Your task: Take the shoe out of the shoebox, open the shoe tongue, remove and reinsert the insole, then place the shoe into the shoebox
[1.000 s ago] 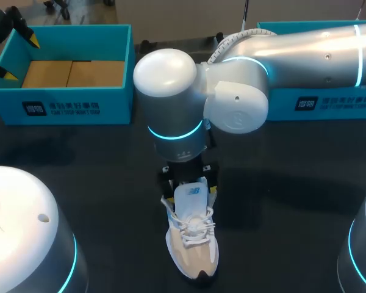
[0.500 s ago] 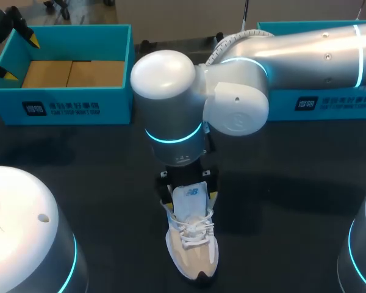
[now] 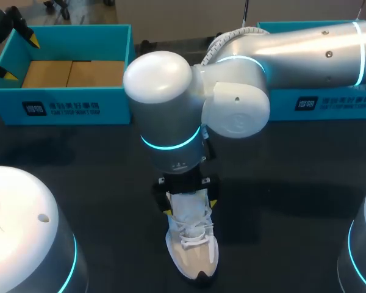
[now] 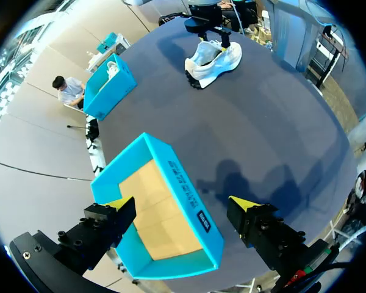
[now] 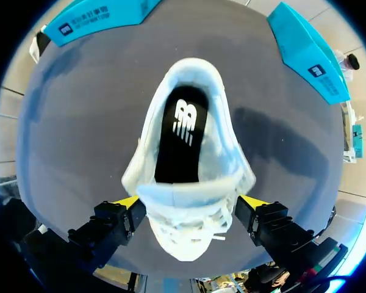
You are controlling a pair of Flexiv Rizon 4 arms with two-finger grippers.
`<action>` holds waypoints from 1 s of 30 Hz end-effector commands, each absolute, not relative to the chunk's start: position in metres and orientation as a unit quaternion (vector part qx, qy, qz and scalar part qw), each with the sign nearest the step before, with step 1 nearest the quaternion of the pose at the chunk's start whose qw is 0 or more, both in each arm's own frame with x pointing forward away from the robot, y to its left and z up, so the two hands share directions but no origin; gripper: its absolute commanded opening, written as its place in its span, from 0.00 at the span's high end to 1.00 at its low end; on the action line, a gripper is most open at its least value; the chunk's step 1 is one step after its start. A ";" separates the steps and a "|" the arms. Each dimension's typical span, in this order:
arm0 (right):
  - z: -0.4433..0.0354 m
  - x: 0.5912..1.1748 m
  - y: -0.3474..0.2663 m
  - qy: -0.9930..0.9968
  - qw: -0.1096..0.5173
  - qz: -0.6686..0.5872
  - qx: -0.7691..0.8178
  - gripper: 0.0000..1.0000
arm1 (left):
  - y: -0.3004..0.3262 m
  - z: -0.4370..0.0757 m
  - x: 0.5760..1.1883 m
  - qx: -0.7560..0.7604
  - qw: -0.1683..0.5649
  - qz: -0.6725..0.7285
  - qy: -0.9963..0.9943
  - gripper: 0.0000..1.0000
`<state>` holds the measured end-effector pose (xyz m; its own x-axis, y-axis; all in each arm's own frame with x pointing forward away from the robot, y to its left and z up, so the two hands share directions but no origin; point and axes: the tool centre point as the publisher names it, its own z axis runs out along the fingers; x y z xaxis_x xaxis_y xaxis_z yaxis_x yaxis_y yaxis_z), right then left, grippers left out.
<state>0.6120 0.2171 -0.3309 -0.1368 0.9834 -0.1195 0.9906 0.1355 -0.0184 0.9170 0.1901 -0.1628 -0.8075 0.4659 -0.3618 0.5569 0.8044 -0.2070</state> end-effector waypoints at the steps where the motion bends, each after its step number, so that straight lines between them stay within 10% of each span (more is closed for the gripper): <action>1: -0.321 0.594 0.218 0.749 0.046 -0.038 0.660 0.00 | 0.190 -0.163 0.916 0.273 0.148 -0.152 0.938 0.00; 13: -0.303 0.560 0.215 0.732 0.053 -0.028 0.678 0.00 | 0.190 -0.163 0.916 0.273 0.148 -0.152 0.938 0.00; 17: -0.305 0.569 0.216 0.732 0.058 -0.021 0.679 0.54 | 0.190 -0.163 0.916 0.273 0.148 -0.152 0.938 0.00; 30: -0.331 0.610 0.215 0.730 0.072 0.000 0.680 0.63 | 0.190 -0.163 0.916 0.273 0.148 -0.152 0.938 0.00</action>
<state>0.6117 0.2103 -0.3151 -0.1492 0.9821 -0.1150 0.9841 0.1587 0.0791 0.9170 0.1901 -0.1627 -0.8075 0.4659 -0.3618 0.5569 0.8044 -0.2070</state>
